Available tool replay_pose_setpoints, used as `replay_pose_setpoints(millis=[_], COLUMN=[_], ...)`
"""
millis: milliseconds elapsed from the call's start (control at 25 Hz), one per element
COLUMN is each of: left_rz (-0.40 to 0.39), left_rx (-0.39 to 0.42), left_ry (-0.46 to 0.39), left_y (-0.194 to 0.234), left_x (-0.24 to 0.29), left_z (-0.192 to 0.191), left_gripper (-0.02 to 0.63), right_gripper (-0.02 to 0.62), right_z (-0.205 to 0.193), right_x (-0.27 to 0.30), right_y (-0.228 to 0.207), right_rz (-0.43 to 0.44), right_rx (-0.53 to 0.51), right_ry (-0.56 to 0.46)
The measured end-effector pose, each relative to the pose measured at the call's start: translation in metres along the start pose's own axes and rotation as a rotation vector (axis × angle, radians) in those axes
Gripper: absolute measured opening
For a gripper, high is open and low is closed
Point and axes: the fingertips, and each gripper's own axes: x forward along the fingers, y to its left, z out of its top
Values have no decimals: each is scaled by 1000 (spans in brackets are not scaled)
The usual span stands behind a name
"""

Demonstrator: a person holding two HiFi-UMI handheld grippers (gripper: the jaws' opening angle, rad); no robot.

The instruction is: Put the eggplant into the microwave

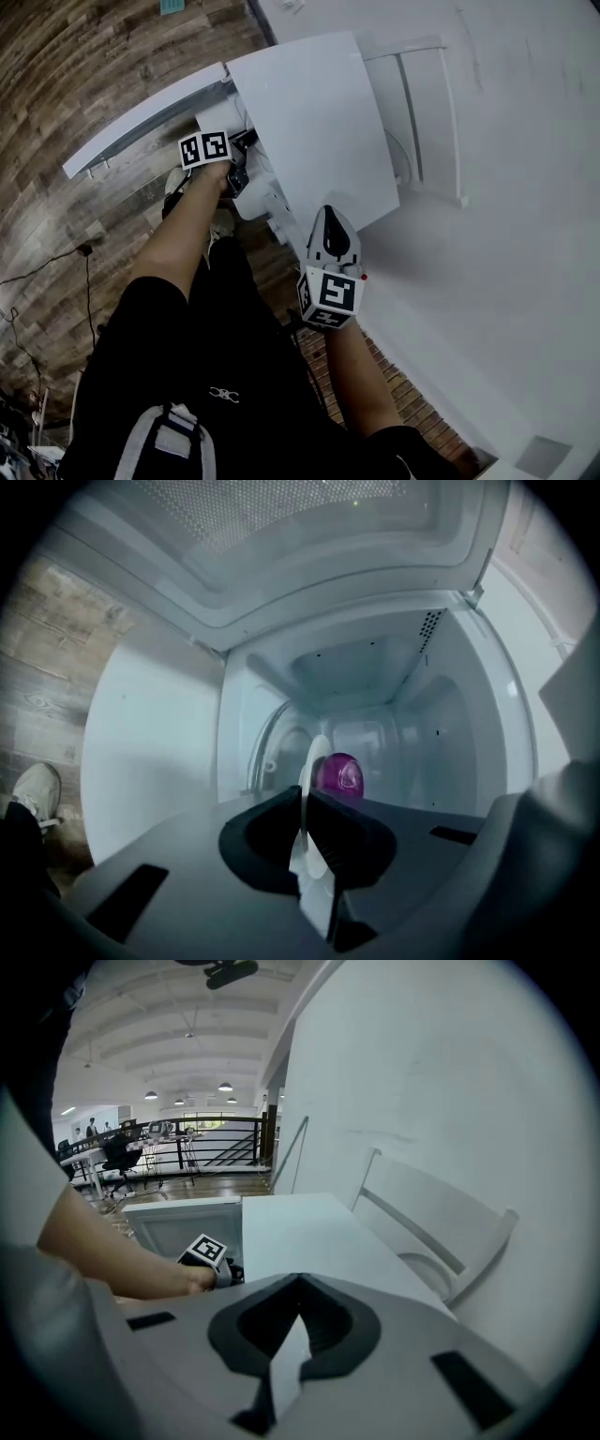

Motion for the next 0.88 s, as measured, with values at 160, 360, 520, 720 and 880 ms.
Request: replay_pose_setpoints(millis=[160, 360, 520, 720, 880], left_rz=[60, 119, 245, 403, 433], left_rx=[75, 208, 485, 822, 883], left_ry=[17, -11, -50, -107, -149], left_y=[4, 3, 0, 1, -1], left_x=[10, 16, 13, 13, 4], left_z=[-7, -6, 1, 16, 28], left_gripper=[15, 14, 49, 135, 245], right_gripper=[8, 8, 8, 8, 8], right_z=[-10, -15, -23, -26, -20], right_x=[-3, -7, -8, -2, 1], right_y=[-6, -9, -10, -8, -5], right_rz=[-5, -1, 6, 18, 29], right_rx=[-10, -33, -31, -41, -37], right_ry=[23, 25, 40, 48, 33])
